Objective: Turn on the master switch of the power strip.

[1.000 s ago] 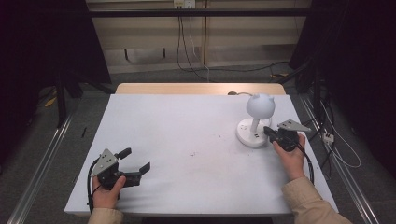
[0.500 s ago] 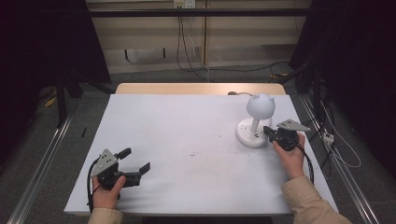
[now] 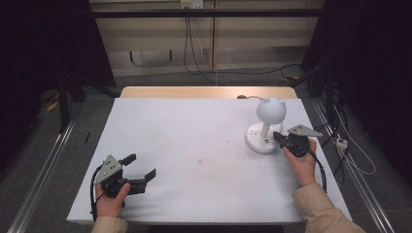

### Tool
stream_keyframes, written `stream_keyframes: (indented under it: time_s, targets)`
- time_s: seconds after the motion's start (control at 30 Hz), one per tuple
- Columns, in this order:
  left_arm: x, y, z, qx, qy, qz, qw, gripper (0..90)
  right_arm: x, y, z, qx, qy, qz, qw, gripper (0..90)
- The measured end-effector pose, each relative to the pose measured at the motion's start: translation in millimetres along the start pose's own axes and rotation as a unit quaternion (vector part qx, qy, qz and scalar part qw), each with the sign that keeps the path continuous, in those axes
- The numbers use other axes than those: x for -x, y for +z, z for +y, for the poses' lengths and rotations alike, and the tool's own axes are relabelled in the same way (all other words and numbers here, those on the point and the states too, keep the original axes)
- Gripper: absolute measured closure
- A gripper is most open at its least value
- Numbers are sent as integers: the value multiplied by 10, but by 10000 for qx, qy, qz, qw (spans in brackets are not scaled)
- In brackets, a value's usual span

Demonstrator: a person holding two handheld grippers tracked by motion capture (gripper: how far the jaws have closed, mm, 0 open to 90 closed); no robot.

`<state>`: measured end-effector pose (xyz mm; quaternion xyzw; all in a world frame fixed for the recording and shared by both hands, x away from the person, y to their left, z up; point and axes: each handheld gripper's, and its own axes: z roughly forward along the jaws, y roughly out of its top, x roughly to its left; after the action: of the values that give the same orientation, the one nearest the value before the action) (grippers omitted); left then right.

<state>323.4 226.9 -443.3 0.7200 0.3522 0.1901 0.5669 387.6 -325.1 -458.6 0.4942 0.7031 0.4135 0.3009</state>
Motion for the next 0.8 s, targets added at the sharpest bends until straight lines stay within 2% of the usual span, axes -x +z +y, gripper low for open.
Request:
stream_keyframes:
  time_s: [0.2,0.37,0.8]
  targets:
    - [3,-6,-3,5,-14,-1,10000,45,4,1,0,0,69,-2,10000,900]
    - [3,-14,-2,21,-11,-3,10000,45,14,10,-5,8,-74,-195,9998,900]
    - [8,-4,-3,-20,29,-17,10000,45,11,13,-11,29,-48,-161,9999,900]
